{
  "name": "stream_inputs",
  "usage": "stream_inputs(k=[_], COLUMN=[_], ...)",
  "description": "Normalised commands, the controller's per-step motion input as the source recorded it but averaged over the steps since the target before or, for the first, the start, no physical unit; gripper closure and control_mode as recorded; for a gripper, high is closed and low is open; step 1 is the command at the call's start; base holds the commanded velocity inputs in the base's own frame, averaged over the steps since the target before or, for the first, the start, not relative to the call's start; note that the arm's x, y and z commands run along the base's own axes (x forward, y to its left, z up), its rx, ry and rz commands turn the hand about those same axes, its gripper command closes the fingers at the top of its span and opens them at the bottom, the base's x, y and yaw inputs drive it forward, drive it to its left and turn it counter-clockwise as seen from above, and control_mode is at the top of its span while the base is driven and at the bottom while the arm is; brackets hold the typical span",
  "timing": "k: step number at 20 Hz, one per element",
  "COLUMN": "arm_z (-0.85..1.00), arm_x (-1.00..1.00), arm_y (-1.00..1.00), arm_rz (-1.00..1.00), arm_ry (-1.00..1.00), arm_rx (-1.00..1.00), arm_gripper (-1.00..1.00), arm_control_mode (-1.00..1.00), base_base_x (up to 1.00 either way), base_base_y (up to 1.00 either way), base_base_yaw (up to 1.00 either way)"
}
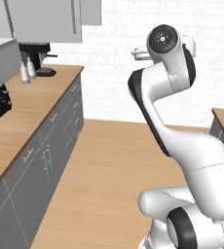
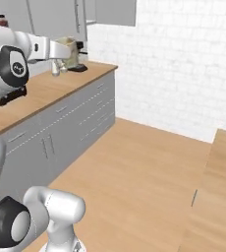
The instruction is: Gather all objects into one cabinet and sort the glasses and bowls to opposite sides.
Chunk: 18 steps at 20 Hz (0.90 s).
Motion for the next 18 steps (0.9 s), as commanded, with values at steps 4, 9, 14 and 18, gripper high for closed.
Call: stream_inputs(k=[4, 9, 14, 18], arm_z=[0.00, 0.00, 0.00, 0.00], arm_x=[0.00, 0.00, 0.00, 0.00], arm_y=[0.00, 0.00, 0.00, 0.00], arm_rz=[0.00, 0.00, 0.00, 0.00], arm_ry=[0.00, 0.00, 0.00, 0.00], arm_rx=[0.00, 0.00, 0.00, 0.00], arm_gripper=[1.00, 1.00, 1.00, 1.00], arm_control_mode=[1.00, 1.00, 1.00, 1.00], base_base_x=[0.90, 0.92, 0.95, 0.91], base_base_y=[-0.60, -0.62, -0.60, -0.64], base_base_yaw=[0.17, 0.25, 0.27, 0.28])
